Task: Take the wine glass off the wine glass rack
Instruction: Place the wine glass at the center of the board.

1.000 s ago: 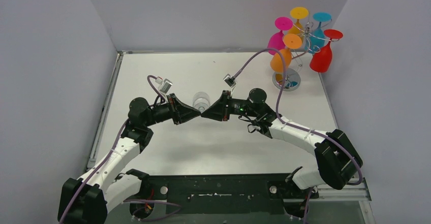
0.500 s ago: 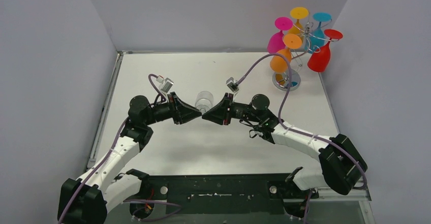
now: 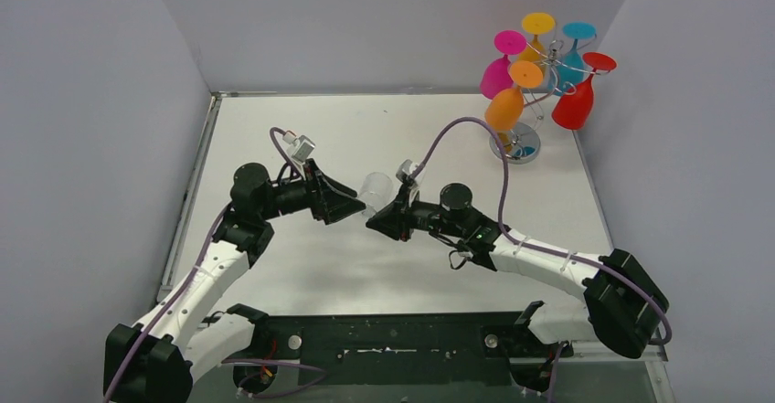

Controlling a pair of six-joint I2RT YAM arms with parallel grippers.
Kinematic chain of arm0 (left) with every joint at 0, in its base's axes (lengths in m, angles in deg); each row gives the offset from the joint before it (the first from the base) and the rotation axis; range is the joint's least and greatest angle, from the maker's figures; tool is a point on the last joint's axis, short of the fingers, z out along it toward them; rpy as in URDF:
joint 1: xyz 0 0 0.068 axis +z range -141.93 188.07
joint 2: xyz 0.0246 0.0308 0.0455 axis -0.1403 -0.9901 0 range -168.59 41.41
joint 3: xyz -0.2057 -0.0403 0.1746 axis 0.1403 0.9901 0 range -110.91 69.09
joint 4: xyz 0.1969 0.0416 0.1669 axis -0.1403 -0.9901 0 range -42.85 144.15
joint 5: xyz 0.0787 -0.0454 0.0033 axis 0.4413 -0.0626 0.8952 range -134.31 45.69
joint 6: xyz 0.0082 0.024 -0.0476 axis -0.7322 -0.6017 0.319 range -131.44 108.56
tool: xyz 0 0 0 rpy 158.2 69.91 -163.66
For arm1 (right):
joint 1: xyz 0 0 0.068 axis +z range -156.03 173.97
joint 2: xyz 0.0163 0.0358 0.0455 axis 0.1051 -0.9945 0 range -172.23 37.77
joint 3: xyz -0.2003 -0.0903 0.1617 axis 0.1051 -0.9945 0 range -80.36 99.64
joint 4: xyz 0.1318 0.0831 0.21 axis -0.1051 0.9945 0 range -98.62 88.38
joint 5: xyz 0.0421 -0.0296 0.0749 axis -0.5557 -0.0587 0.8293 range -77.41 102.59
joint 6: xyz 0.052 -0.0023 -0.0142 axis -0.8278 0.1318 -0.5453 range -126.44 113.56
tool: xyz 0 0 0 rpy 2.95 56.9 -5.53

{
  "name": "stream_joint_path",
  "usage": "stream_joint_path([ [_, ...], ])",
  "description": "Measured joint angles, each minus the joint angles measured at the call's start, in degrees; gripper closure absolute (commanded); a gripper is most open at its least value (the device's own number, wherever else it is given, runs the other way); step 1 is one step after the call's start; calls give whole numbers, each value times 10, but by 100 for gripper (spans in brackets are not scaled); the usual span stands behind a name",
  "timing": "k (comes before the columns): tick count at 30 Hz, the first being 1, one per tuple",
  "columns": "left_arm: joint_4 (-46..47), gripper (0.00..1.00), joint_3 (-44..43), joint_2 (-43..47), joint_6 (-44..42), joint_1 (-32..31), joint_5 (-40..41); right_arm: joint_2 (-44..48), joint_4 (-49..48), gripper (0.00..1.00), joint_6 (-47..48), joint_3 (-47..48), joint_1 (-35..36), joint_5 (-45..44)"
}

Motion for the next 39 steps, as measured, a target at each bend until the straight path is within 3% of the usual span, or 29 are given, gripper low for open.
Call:
stream_joint_path([
  [10,-153,32,-80,-7,-109,31,14,31,78,100,197,-4,78,-66],
  [16,-217,23,-108,-18,-152,56,12,48,119,100,360,-19,134,-110],
  [22,-299,23,-172,-62,-206,58,-37,52,164,100,495,-24,159,-148],
  [27,-395,24,-238,-103,-283,46,-65,52,185,100,585,-26,167,-183],
  [34,-534,27,-292,-159,-379,-22,-55,52,185,100,671,-31,173,-205],
  [39,-584,42,-310,-175,-413,-39,-40,48,194,100,704,-31,174,-208],
])
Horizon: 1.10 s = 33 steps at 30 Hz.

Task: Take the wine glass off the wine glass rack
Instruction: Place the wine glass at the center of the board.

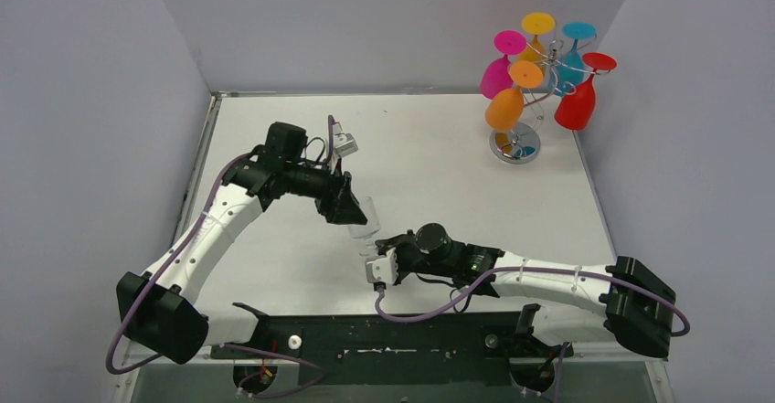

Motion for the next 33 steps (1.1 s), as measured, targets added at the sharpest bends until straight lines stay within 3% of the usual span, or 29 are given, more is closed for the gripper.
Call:
stream_joint_path([
  [4,-29,49,-18,-3,-21,-6,4,0,9,100,22,0,2,-3],
  [11,-70,53,-50,-27,-64,-34,17,0,28,100,56,0,3,-4],
  [17,-105,65,-73,-49,-90,-47,37,0,41,100,81,0,3,-7],
  [33,-139,65,-87,-56,-106,-59,67,0,39,100,130,-1,6,-33],
])
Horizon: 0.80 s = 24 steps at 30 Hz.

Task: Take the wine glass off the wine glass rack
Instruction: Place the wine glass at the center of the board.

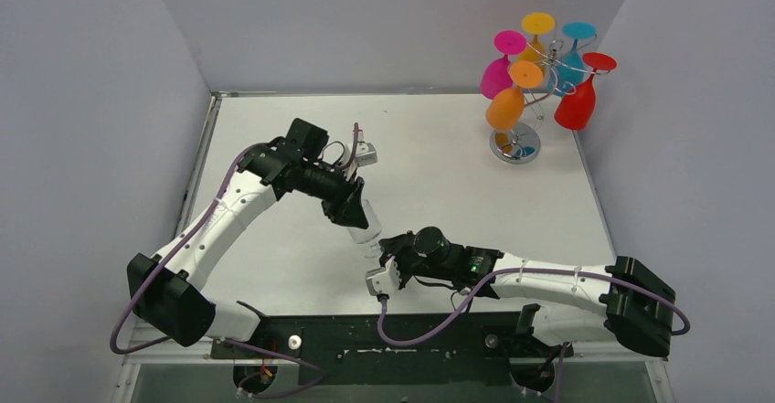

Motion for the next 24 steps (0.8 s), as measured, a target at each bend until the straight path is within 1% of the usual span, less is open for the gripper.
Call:
stream_joint_path([
  [2,-1,67,0,0,0,0,2,0,-2,100,2,-1,0,-2],
  [4,-2,72,0,0,0,0,4,0,-9,100,3,-5,0,-4],
  [7,-1,76,0,0,0,-3,10,0,-18,100,5,-10,0,-6],
  [10,0,76,1,0,1,-3,15,0,-20,100,8,-12,1,-7],
  [15,1,69,2,0,2,-6,22,-5,-26,100,16,-13,3,-12],
  [20,0,66,2,-1,3,-9,23,-7,-28,100,18,-13,3,-16],
  [24,0,59,2,-3,4,-10,23,-7,-28,100,18,-14,3,-19],
])
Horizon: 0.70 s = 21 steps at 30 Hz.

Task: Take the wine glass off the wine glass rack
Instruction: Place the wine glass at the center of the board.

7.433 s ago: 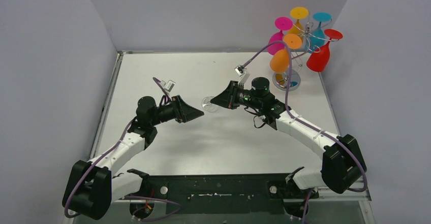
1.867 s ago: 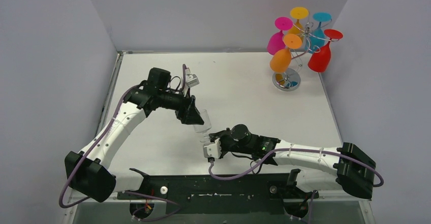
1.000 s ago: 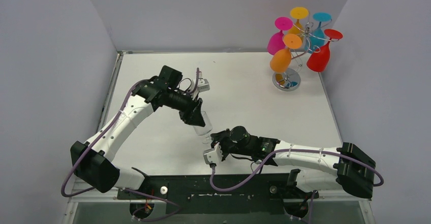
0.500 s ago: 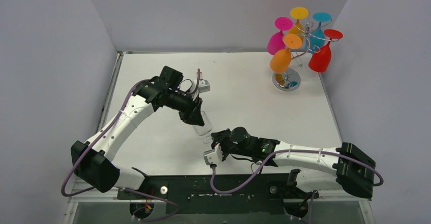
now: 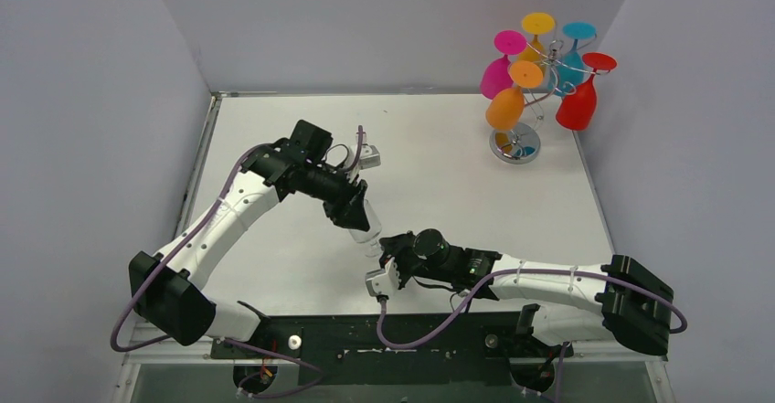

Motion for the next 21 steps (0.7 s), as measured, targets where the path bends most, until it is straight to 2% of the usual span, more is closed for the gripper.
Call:
stream_joint_path([
  [15,0,54,1,-1,-2,4,-28,14,-29,100,0,-24,0,-14],
  [18,0,56,1,-2,-4,4,-36,14,-38,100,1,-29,0,-17],
  [21,1,65,5,-5,-8,4,-39,14,-43,100,2,-33,1,-18],
])
